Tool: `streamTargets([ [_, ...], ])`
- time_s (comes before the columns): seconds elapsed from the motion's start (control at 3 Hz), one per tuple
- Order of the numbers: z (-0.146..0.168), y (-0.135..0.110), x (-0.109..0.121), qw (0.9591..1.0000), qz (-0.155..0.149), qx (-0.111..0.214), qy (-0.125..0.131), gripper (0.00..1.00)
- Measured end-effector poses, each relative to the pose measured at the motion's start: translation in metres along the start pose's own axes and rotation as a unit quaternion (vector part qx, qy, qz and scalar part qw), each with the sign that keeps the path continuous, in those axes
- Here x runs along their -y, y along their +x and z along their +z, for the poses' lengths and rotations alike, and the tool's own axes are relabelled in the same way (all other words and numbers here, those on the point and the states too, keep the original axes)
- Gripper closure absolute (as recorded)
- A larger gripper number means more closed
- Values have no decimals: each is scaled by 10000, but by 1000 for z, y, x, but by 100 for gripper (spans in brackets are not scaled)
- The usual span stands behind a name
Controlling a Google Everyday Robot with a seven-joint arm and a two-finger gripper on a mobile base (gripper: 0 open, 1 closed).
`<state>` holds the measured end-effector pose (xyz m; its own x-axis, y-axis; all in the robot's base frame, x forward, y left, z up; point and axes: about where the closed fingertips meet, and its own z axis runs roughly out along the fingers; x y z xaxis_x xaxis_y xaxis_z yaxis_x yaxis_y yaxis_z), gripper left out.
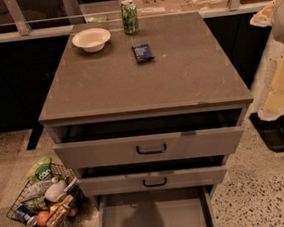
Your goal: Close bottom drawer
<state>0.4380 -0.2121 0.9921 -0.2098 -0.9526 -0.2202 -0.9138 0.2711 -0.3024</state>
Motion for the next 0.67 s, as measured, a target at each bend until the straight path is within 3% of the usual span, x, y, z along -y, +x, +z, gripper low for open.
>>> streamTargets([
  [0.33,0,0,0,10000,0,0,1,0],
  [0.67,10,16,-7,9999,-27,-144,68,0],
])
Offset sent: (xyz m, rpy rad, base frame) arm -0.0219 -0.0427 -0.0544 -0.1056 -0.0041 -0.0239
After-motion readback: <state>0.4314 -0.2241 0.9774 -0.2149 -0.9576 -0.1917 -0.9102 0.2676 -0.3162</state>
